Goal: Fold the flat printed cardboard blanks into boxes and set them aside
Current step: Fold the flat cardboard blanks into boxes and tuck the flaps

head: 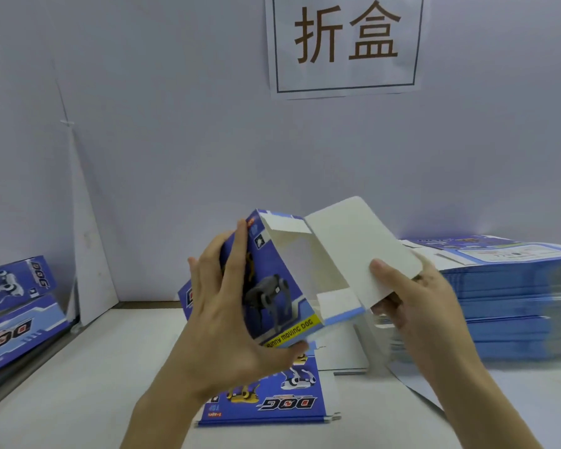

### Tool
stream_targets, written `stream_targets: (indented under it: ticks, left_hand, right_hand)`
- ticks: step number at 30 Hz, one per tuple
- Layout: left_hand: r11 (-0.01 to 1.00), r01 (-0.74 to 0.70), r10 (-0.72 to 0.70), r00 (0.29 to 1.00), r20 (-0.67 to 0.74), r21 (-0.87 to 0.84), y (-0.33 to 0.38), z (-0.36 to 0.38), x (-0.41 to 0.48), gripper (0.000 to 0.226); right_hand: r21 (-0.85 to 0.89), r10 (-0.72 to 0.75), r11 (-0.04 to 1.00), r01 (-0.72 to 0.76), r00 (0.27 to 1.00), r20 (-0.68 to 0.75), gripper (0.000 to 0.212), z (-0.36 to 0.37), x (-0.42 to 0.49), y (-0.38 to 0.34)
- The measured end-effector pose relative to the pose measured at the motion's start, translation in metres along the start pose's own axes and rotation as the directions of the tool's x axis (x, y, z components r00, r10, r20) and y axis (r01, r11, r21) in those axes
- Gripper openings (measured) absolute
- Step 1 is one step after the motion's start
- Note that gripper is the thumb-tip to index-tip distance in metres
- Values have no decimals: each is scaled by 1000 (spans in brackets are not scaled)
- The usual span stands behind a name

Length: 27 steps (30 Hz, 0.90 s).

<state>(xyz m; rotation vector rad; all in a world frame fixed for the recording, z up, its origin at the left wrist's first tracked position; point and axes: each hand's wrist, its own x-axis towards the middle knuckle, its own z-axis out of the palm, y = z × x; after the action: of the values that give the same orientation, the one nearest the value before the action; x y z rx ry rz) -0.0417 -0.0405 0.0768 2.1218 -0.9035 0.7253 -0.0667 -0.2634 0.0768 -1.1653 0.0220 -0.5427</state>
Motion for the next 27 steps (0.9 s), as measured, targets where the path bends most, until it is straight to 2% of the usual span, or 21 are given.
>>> stream_targets:
  ticks: [2,4,9,11,13,14,16,20,22,23,25,27]
  left_hand:
    - [997,61,-59,998,35,-55,-4,-3,-8,129]
    - [996,66,-65,998,18,-62,-4,-1,-4,129]
    - [996,42,-38,998,49,-76,-1,1,-5,126]
    - [999,36,-34,998,49,-40,0,3,-5,124]
    - [999,40,-40,998,39,15,-1,6,-4,126]
    - [998,41,-43,998,35,55,-2,7,-4,127]
    - [993,32,-38,998,49,117,-4,6,-3,128]
    - [994,36,-43,997,66,101,-6,6,-3,129]
    - [989,-14,5,998,59,146,-6,9,-2,129]
    - [982,-36,26,998,54,186,-6,9,-2,129]
    - [972,-47,40,999,34,229,-7,6,-1,129]
    - [976,-31,27,999,22,213,-8,2,-1,131]
  right_hand:
    - [-54,-200,979,199,979,-28,42,1,-4,-2]
    - [-102,-326,941,324,945,-6,43,2,-7,-1]
    - [-364,-619,727,583,785,23,45,5,-11,6]
    - [-376,-611,729,572,791,18,42,4,-11,6]
    - [-293,-555,792,536,832,21,29,5,-12,0]
    - [-191,-489,853,486,872,38,24,5,-12,-4]
    - [5,-337,941,338,939,72,28,5,-9,-9]
    - [183,-70,982,46,990,123,35,6,-7,-11]
    - [130,-2,991,-22,983,184,36,8,-8,-9]
    - [33,-24,999,17,976,215,33,8,-9,-7]
    - [-117,-106,985,129,977,184,25,7,-9,-4]
    - [-125,-129,982,145,983,129,22,5,-8,-2]
